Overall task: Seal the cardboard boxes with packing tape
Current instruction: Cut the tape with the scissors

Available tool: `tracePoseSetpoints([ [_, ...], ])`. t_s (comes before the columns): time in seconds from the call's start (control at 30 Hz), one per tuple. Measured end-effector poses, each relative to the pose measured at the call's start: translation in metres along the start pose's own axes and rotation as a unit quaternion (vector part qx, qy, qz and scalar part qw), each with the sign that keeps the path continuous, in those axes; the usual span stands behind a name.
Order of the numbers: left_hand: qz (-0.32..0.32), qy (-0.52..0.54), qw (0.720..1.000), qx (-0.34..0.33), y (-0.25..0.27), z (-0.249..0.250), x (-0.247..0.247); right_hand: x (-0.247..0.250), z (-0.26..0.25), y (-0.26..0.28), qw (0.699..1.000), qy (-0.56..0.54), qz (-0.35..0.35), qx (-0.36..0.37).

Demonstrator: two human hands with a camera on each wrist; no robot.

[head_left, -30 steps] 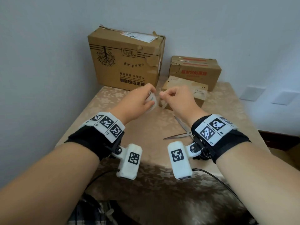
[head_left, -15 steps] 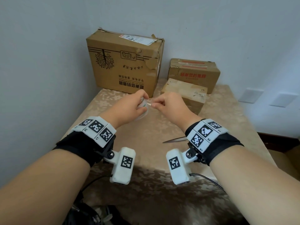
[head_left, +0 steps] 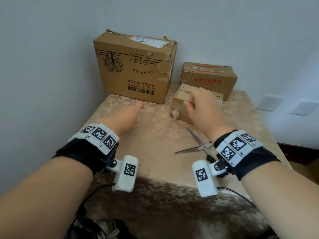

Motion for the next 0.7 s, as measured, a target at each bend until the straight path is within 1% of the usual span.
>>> tracePoseSetpoints([
  [0.03, -0.021, -0.02, 1.0, 0.01, -0.001, 0.0, -0.003, 0.004, 0.009, -0.003, 0.998, 0.061, 0.015, -0.001],
  [0.07, -0.029, -0.047, 0.998, 0.017, -0.004, 0.004, -0.003, 0.004, 0.021, -0.006, 0.993, 0.114, 0.011, -0.019],
  [0.1, -0.013, -0.071, 0.997, 0.015, -0.007, 0.011, 0.003, 0.0, 0.035, -0.009, 0.988, 0.147, -0.011, -0.047],
  [0.13, 0.029, -0.073, 0.997, 0.005, -0.012, 0.022, 0.012, -0.004, 0.048, -0.01, 0.984, 0.156, -0.04, -0.08],
  [0.17, 0.088, -0.041, 0.995, -0.008, -0.016, 0.035, 0.023, -0.008, 0.061, -0.011, 0.981, 0.145, -0.065, -0.111],
  [0.2, 0.137, 0.016, 0.99, -0.012, -0.022, 0.046, 0.028, -0.011, 0.072, -0.012, 0.979, 0.125, -0.083, -0.135],
  [0.23, 0.16, 0.076, 0.984, -0.008, -0.029, 0.056, 0.028, -0.014, 0.082, -0.015, 0.978, 0.099, -0.096, -0.154],
  [0.33, 0.133, 0.204, 0.969, 0.044, -0.051, 0.073, -0.002, -0.021, 0.104, -0.021, 0.975, -0.005, -0.13, -0.18],
  [0.4, 0.152, 0.255, 0.952, 0.07, -0.061, 0.075, -0.013, -0.024, 0.11, -0.022, 0.971, -0.077, -0.142, -0.178],
  [0.43, 0.163, 0.261, 0.949, 0.075, -0.065, 0.075, -0.014, -0.025, 0.112, -0.022, 0.968, -0.101, -0.145, -0.177],
  [0.5, 0.166, 0.241, 0.954, 0.072, -0.072, 0.072, -0.015, -0.026, 0.115, -0.023, 0.964, -0.134, -0.147, -0.175],
  [0.57, 0.148, 0.185, 0.97, 0.055, -0.074, 0.07, -0.012, -0.027, 0.115, -0.025, 0.965, -0.146, -0.14, -0.166],
  [0.63, 0.133, 0.086, 0.986, 0.042, -0.071, 0.061, -0.005, -0.027, 0.116, -0.026, 0.967, -0.152, -0.131, -0.16],
  [0.7, 0.099, -0.016, 0.994, 0.042, -0.067, 0.049, -0.001, -0.028, 0.117, -0.027, 0.964, -0.165, -0.128, -0.162],
])
Point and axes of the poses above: each hand's wrist, its own y-axis away from the middle knuckle, its own x-axis out of the back of the hand, z = x × y, the point moved 8 cm from there along -y, towards the middle knuckle, and after that the axes turned 15 degrees about -x, right-handed, at the moved point
